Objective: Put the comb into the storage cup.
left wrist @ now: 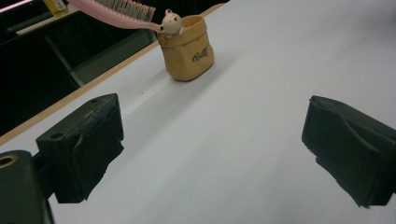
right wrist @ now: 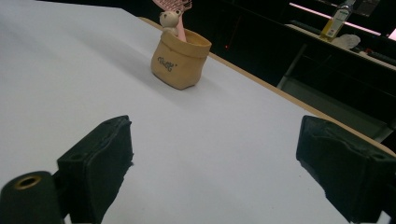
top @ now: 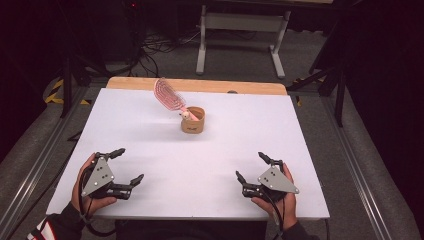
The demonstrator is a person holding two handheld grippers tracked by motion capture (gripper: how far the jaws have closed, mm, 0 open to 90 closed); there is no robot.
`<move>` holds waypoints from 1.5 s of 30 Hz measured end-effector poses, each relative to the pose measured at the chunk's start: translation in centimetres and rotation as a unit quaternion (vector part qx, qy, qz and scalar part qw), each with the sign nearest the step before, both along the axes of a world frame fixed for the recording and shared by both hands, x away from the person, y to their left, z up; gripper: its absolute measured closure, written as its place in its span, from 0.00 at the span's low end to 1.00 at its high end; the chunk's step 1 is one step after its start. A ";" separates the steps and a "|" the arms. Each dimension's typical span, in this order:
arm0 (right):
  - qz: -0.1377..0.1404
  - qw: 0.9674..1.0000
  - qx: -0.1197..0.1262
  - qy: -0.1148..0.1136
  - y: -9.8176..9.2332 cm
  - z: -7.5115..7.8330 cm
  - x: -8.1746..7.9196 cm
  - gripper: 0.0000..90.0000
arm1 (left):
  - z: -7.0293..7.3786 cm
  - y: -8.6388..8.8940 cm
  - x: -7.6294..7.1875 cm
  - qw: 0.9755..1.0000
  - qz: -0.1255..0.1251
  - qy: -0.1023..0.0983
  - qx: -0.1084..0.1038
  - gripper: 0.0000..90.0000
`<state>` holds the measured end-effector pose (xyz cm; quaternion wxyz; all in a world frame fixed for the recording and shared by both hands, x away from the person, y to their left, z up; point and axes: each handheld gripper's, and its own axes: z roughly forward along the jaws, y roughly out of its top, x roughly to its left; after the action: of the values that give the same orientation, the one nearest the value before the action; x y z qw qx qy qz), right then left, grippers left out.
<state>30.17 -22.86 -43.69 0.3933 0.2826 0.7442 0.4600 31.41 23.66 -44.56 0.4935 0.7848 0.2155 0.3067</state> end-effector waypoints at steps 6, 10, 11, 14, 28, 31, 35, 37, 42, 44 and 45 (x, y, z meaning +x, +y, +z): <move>-0.004 1.000 -0.002 0.001 -0.2 -0.2 0.0 0.13 | -0.9 0.7 -0.2 1.000 0.011 0.008 0.008 0.07; -0.006 1.000 -0.001 0.001 -0.3 -0.2 0.0 0.13 | -1.5 1.2 -0.3 1.000 0.017 0.018 0.003 0.07; -0.006 1.000 -0.002 0.002 -0.4 -0.3 0.0 0.13 | -1.7 1.2 -0.3 1.000 0.019 0.021 0.006 0.07; -0.011 1.000 -0.003 0.003 -0.4 -0.3 0.1 0.12 | -1.9 1.3 -0.5 0.999 0.018 0.028 0.005 0.07; -0.004 1.000 0.009 0.008 -0.7 -0.5 0.8 0.10 | -2.2 1.2 -0.1 0.999 0.028 0.040 -0.003 0.06; -0.002 1.000 0.009 0.009 -0.7 -0.5 0.8 0.10 | -2.2 1.2 -0.2 0.999 0.031 0.040 -0.001 0.06; -0.002 1.000 0.012 0.003 -0.8 -0.3 0.7 0.11 | -2.2 1.0 -0.3 0.999 0.028 0.038 -0.001 0.06; -0.001 1.000 0.011 0.001 -0.7 -0.3 0.6 0.11 | -2.1 0.9 -0.4 0.999 0.025 0.036 0.005 0.06; 0.002 1.000 0.010 0.002 -0.5 -0.3 0.7 0.11 | -2.2 0.9 -0.5 0.999 0.024 0.036 0.005 0.06; 0.006 1.000 0.007 0.003 -0.3 -0.3 0.8 0.11 | -2.1 0.9 -0.7 0.999 0.022 0.036 0.006 0.06; 0.006 1.000 0.004 0.002 -0.2 -0.3 0.7 0.11 | -2.1 0.9 -0.7 0.999 0.022 0.036 0.006 0.06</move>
<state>30.90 -23.04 -43.97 0.3877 0.2810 0.7447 0.4649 30.74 24.60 -46.71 0.4740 0.7934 0.2483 0.2903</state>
